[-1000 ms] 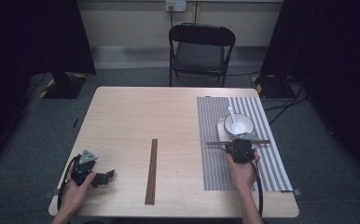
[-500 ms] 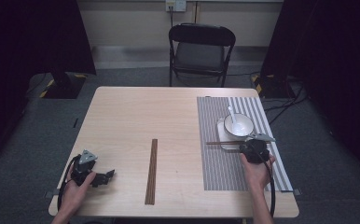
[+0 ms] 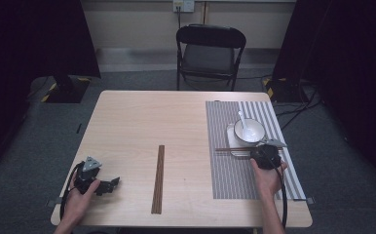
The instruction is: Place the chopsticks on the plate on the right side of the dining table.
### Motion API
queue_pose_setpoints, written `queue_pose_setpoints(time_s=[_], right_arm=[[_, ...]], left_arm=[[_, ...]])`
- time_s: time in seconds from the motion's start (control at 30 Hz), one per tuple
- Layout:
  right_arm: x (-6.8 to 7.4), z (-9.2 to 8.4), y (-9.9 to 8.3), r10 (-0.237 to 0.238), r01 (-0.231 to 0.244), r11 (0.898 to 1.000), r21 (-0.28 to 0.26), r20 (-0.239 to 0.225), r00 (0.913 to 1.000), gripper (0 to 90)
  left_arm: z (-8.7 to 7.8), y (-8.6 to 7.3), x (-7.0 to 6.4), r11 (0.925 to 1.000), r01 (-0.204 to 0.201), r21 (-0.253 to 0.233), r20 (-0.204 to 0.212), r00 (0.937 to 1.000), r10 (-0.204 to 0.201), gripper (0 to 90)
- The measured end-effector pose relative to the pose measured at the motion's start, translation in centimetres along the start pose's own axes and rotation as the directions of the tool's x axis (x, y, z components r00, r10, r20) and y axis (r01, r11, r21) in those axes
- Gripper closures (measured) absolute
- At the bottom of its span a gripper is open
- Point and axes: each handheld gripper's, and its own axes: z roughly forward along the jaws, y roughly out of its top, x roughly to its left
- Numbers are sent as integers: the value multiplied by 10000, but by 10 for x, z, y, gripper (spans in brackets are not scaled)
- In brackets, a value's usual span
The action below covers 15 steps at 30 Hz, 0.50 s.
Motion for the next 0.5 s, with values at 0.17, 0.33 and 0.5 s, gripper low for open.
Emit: queue_pose_setpoints(time_s=[0.17, 0.33, 0.5], right_arm=[[0, 3, 0, -45, 45, 10000, 8, 33, 10000, 616], [0, 3, 1, -106, 106, 9999, 40, 82, 9999, 608], [-1, 3, 1, -49, 48, 10000, 63, 61, 10000, 589]], left_arm=[[0, 0, 0, 10000, 7, -9, 5, 10000, -7, 5], [0, 0, 0, 10000, 7, -8, 4, 10000, -7, 5], [0, 0, 0, 10000, 9, -4, 5, 10000, -9, 5]])
